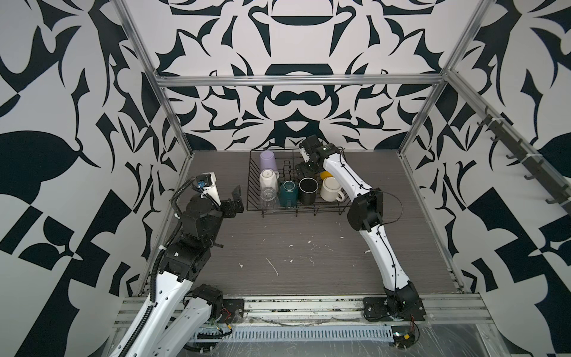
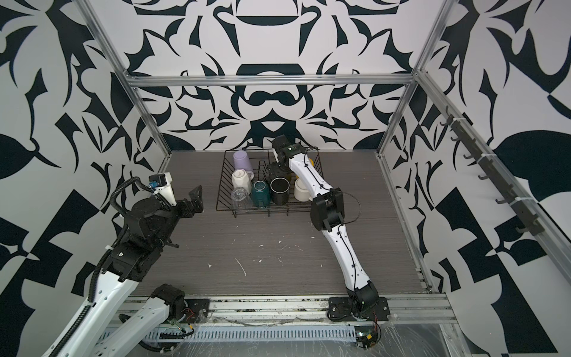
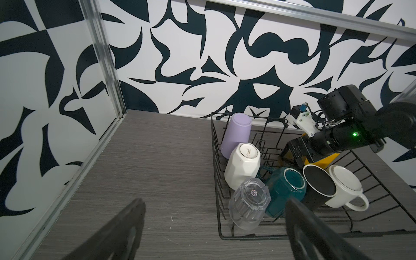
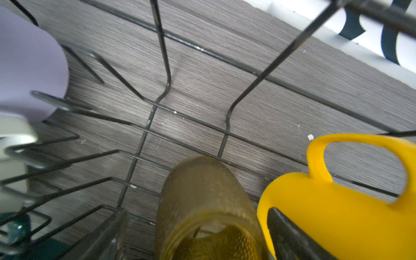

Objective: Load cups into a dish rack
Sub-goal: Place the cup upside down at the dish rack, then reset both arms

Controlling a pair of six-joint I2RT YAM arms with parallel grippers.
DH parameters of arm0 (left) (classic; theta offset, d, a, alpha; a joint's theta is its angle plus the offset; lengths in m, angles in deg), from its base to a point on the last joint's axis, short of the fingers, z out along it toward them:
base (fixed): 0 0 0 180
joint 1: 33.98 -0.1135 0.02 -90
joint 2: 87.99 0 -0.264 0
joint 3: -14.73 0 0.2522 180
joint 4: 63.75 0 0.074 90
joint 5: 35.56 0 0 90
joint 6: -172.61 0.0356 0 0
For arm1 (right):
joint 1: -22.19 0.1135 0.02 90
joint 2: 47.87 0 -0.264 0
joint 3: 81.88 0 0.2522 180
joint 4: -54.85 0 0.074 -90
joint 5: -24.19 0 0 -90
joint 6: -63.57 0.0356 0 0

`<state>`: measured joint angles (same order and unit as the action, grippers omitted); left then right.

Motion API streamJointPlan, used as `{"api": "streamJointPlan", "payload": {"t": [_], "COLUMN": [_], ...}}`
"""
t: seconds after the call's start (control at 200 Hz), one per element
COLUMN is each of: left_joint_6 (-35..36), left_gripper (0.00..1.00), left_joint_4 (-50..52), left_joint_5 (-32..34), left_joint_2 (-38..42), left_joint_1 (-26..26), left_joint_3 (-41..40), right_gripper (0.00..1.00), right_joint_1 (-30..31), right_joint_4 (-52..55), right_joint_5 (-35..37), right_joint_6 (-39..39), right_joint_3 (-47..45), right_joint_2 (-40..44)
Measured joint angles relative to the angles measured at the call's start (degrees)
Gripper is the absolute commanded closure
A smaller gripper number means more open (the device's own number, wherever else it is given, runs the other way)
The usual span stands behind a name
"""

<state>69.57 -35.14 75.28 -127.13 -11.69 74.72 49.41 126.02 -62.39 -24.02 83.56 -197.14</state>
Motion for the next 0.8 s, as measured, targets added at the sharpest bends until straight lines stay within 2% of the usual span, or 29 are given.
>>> {"api": "streamJointPlan", "payload": {"t": [0.22, 0.435, 0.515, 0.6, 0.715, 0.8], "left_joint_6": [0.0, 0.1, 0.1, 0.0, -0.8, -1.1], "left_gripper": [0.01, 0.01, 0.01, 0.01, 0.01, 0.01], "left_joint_4": [-0.2, -3.1, -5.4, -7.8, -12.1, -15.1], "left_joint_5": [0.6, 1.5, 2.3, 2.9, 1.9, 1.4], "left_joint_2": [-0.1, -2.3, -4.8, -8.2, -13.8, -16.6], "left_joint_1": [0.0, -0.1, -0.3, -1.6, -6.3, -10.7], "left_joint_3": [0.0, 0.0, 0.0, 0.0, -2.2, -6.0], "right_gripper": [0.01, 0.01, 0.01, 0.01, 0.0, 0.0], "right_joint_1": [0.1, 0.2, 0.2, 0.0, -1.6, -5.4], "right_joint_4": [-0.5, -4.2, -8.9, -17.0, -27.9, -32.1], "right_joint_5": [-2.0, -3.2, -3.2, -3.1, -3.1, -2.4], "right_joint_6": [0.4, 0.9, 0.9, 1.2, 3.4, 4.8], "right_joint_3": [0.5, -1.6, -11.6, -30.3, -57.0, -71.0], "right_joint_2": [3.0, 13.7, 23.0, 37.0, 56.4, 67.6]}}
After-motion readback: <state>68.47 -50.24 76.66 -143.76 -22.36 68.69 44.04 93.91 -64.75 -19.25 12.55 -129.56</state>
